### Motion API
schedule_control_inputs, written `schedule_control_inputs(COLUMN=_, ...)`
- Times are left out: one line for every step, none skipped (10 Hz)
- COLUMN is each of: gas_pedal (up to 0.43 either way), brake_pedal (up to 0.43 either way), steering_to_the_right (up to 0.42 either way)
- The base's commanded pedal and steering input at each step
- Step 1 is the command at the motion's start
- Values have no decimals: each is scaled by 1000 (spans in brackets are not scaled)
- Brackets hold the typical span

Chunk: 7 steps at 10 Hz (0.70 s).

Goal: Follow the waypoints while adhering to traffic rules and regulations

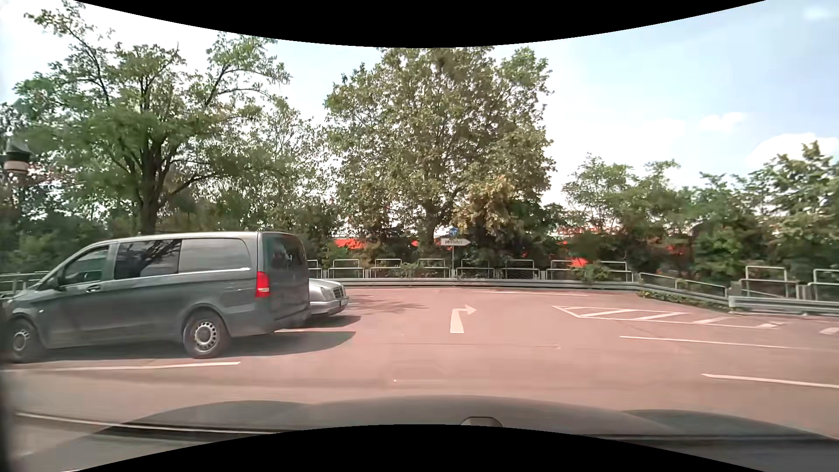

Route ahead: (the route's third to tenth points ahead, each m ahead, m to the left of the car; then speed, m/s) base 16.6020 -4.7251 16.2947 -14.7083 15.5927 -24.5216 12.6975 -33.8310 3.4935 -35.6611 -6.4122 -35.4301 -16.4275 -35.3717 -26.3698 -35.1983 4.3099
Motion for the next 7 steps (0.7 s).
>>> schedule_control_inputs(gas_pedal=0, brake_pedal=0, steering_to_the_right=-9)
schedule_control_inputs(gas_pedal=0, brake_pedal=0, steering_to_the_right=-11)
schedule_control_inputs(gas_pedal=0, brake_pedal=0, steering_to_the_right=-11)
schedule_control_inputs(gas_pedal=0, brake_pedal=0, steering_to_the_right=-11)
schedule_control_inputs(gas_pedal=0, brake_pedal=0, steering_to_the_right=-11)
schedule_control_inputs(gas_pedal=0, brake_pedal=0, steering_to_the_right=-11)
schedule_control_inputs(gas_pedal=0, brake_pedal=0, steering_to_the_right=-11)
